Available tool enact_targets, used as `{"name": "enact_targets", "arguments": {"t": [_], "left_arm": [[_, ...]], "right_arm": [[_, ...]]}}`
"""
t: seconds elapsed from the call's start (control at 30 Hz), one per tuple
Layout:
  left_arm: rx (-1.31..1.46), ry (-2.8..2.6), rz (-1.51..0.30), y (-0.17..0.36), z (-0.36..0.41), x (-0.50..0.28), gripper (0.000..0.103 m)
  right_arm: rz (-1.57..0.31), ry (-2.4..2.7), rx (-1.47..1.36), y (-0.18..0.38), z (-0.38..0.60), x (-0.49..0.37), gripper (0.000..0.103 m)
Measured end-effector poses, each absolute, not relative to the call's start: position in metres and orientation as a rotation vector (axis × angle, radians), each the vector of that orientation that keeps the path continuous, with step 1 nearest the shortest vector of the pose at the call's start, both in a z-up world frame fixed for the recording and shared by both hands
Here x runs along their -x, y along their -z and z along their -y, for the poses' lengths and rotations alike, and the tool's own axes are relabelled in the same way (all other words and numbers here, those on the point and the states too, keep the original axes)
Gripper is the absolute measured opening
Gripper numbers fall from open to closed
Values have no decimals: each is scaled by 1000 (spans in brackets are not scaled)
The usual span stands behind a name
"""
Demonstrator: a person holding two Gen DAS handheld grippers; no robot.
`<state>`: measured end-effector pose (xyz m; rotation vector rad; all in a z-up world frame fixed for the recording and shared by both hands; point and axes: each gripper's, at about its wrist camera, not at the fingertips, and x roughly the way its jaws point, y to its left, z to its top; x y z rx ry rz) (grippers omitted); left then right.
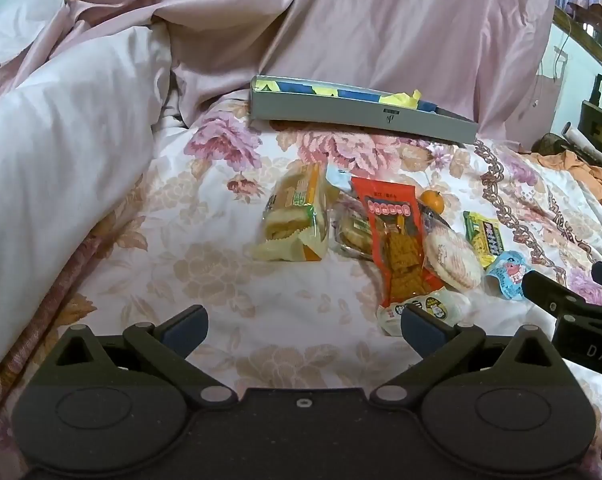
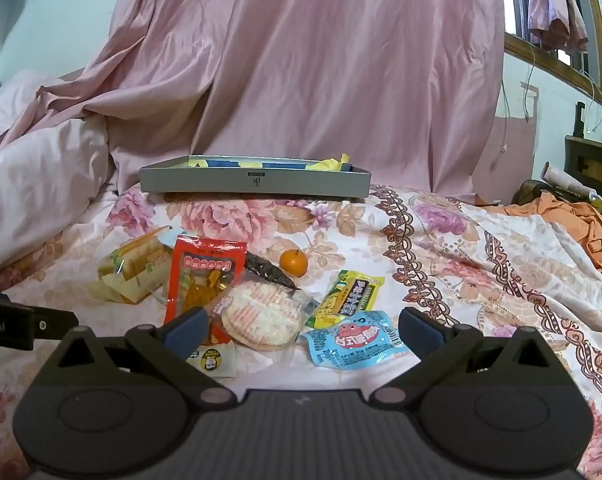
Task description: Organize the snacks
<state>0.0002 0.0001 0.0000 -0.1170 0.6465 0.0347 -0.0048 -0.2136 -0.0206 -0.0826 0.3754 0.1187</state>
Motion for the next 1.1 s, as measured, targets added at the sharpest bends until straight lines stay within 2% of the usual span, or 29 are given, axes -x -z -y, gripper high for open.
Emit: {"name": "enact_targets", "arguments": {"t": [1.1], "left_arm": [[121,-33,-655,11,4,4,102]], "right_arm": [[-375,-119,81,20,214,6,103]]}}
